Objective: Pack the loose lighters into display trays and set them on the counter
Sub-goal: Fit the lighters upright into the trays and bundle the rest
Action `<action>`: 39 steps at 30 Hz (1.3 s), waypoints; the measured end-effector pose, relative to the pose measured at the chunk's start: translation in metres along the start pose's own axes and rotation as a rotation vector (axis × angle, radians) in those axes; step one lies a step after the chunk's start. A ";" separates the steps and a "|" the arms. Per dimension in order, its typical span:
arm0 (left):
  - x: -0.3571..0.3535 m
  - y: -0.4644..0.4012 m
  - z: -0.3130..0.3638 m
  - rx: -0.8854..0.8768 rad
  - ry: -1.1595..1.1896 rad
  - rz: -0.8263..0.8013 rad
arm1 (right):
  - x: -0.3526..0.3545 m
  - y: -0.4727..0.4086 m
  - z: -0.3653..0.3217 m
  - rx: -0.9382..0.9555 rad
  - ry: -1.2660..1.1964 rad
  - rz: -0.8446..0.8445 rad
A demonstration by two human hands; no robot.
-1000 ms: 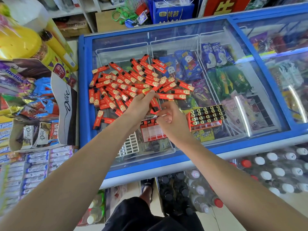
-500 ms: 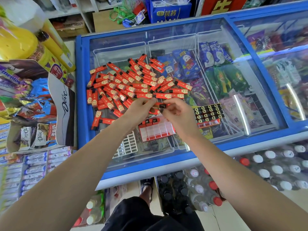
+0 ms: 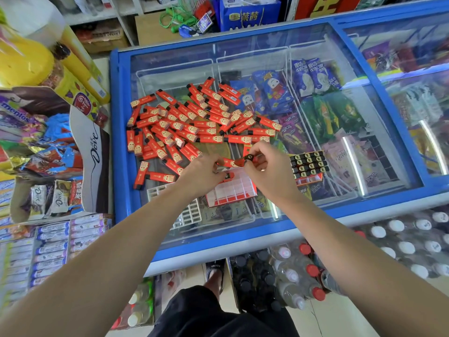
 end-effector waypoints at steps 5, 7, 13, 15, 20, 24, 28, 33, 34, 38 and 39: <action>-0.003 -0.003 0.002 0.010 -0.094 0.016 | 0.004 0.001 -0.008 0.074 -0.009 0.149; -0.003 -0.004 0.002 0.007 -0.096 0.017 | 0.005 0.001 -0.010 0.098 0.000 0.145; -0.002 -0.004 0.002 0.024 -0.084 0.008 | -0.007 -0.001 0.011 0.155 0.174 -0.127; -0.002 -0.003 0.002 0.033 -0.072 0.002 | -0.014 0.001 0.020 0.147 0.265 -0.213; -0.002 -0.003 0.003 0.050 -0.078 0.007 | -0.028 0.004 0.026 0.150 0.402 -0.279; -0.003 -0.003 0.002 0.054 -0.098 0.013 | -0.028 0.006 0.026 0.163 0.456 -0.282; -0.003 -0.004 0.003 0.048 -0.096 0.009 | -0.026 0.008 0.028 0.153 0.469 -0.317; -0.003 -0.006 0.003 0.050 -0.107 -0.002 | -0.030 0.010 0.027 0.149 0.518 -0.318; -0.003 -0.006 0.003 0.050 -0.108 -0.005 | -0.030 0.010 0.026 0.154 0.529 -0.303; -0.002 -0.008 0.004 0.053 -0.112 -0.019 | -0.028 0.011 0.022 0.226 0.538 -0.242; -0.002 -0.007 0.004 0.053 -0.118 -0.021 | -0.028 0.011 0.023 0.248 0.553 -0.239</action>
Point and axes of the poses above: each hand's wrist, its own y-axis away from the middle knuckle, its own x-axis out of the back of the hand, z = x × y, the point moved 1 cm from there along -y, towards the middle knuckle, and after that the axes turned 2 degrees about -x, right-handed, at the moved point
